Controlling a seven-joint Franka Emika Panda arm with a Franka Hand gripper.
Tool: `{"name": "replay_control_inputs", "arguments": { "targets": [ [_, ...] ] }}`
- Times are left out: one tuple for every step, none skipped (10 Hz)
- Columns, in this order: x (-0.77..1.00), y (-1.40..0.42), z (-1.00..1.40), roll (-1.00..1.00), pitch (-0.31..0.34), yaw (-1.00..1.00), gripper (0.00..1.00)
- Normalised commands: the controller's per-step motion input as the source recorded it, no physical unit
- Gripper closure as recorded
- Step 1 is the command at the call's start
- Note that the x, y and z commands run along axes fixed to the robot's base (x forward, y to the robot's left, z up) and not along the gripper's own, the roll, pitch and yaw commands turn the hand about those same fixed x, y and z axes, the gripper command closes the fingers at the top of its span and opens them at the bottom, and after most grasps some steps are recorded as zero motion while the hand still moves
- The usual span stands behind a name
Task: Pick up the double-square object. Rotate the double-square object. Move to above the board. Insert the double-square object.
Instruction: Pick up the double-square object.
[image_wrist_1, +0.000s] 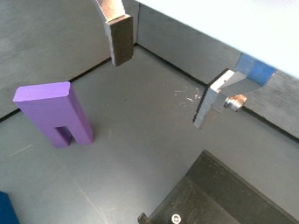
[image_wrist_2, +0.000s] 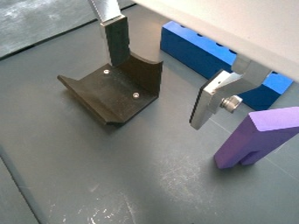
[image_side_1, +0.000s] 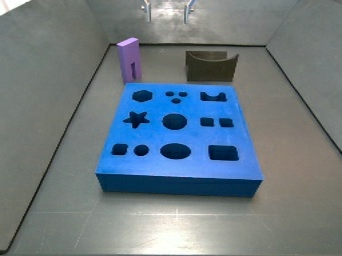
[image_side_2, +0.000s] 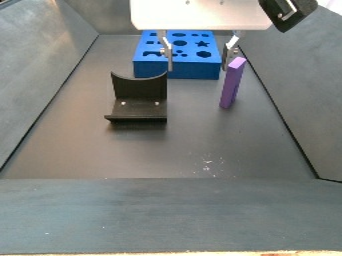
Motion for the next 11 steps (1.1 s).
{"name": "replay_control_inputs", "arguments": {
  "targets": [
    [-0.29,-0.02,-0.11,0.0,-0.017,0.0,0.0],
    [-0.35,-0.07,-0.15,0.0,0.0,0.0,0.0],
    [-0.37,-0.08,-0.15,0.0,0.0,0.0,0.0],
    [-0.33,-0.06,-0.18,0.0,0.0,0.0,0.0],
    [-0.25,-0.05,-0.19,0.0,0.0,-0.03,0.0],
    [-0.21,-0.05,-0.19,0.0,0.0,-0.09,0.0],
    [-0.15,-0.04,-0.07,0.0,0.0,-0.18,0.0],
    [-0.11,-0.03,-0.03,0.0,0.0,-0.2,0.0],
    [-0.06,-0.05,-0.03,0.0,0.0,-0.27,0.0],
    [-0.09,-0.05,-0.04,0.0,0.0,-0.37,0.0],
    [-0.07,-0.04,0.0,0.0,0.0,-0.43,0.0]
  ]
}}
